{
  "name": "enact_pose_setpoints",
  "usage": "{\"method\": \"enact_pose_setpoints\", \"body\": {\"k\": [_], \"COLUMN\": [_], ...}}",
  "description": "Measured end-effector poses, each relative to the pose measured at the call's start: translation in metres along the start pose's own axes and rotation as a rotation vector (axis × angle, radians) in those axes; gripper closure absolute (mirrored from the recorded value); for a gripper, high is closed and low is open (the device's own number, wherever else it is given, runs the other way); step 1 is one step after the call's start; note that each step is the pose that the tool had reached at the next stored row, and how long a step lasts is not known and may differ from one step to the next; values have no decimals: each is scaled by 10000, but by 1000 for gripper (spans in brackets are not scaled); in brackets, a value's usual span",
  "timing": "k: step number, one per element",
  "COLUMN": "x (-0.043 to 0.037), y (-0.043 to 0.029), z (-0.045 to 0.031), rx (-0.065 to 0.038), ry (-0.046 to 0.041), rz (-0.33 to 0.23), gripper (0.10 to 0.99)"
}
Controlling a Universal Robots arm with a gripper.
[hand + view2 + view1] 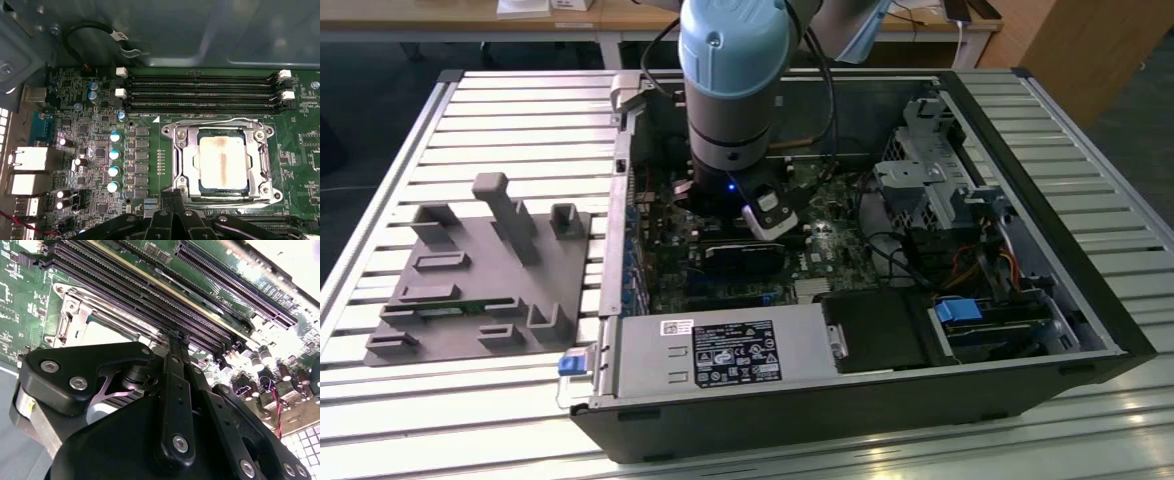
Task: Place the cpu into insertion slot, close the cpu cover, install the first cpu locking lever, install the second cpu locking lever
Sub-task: 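Install the second cpu locking lever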
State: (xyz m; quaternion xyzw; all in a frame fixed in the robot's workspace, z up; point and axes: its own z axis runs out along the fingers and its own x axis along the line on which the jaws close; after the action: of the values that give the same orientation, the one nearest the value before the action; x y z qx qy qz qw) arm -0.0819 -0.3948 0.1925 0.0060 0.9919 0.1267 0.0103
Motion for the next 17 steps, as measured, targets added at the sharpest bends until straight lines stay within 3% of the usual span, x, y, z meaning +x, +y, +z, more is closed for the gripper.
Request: {"method": "enact_pose_setpoints", "body": {"k": [9, 17], "x": [20, 37], "y": [11, 11], "z": [26, 51], "rx": [-109, -125], "ry": [2, 3], "rz": [1, 2], "gripper": [965, 965]}}
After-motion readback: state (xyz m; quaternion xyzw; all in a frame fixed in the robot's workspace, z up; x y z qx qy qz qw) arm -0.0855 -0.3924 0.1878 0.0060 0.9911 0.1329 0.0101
